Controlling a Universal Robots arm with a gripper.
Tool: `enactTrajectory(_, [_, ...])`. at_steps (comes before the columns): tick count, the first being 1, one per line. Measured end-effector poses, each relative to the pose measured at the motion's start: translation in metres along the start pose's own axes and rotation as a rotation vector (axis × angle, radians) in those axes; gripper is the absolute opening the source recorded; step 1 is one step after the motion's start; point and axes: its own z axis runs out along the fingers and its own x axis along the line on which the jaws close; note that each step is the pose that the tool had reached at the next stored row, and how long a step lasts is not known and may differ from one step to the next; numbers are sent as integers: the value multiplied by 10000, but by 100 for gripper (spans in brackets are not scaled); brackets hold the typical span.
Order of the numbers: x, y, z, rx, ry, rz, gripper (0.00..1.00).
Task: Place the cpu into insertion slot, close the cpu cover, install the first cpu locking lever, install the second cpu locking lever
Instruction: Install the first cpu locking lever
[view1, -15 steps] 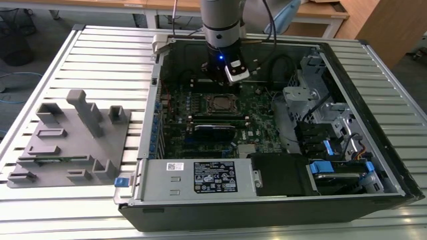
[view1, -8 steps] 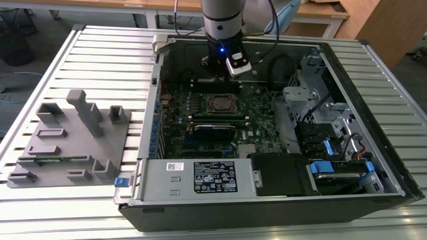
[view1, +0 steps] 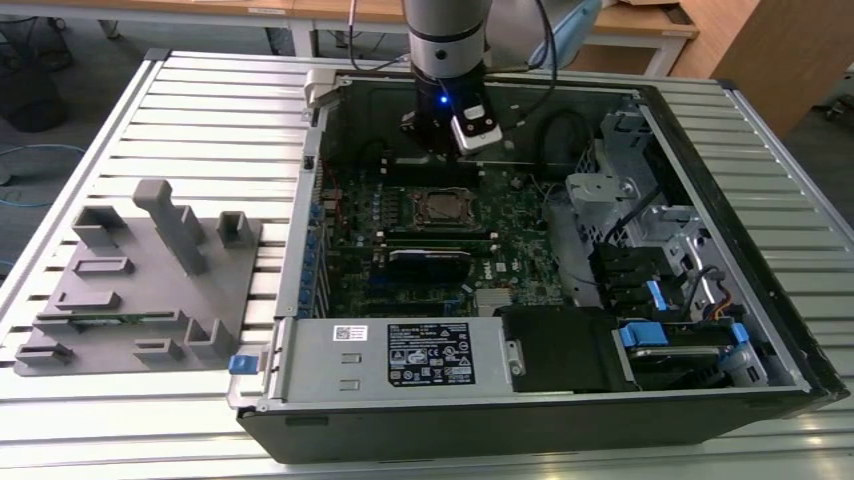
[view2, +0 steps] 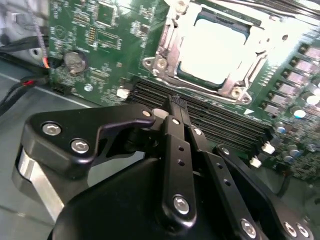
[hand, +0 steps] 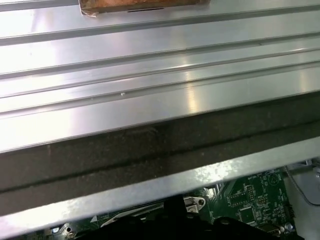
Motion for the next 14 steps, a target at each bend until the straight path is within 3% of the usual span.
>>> enactTrajectory(3, [-7,1,5,193,425,31,11])
enactTrajectory(6, [-11,1,12,431,742,42,11])
enactTrajectory(7, [-11,1,13,469,769,41,11])
enactTrajectory(14, [-10,1,14,470,776,-16,11])
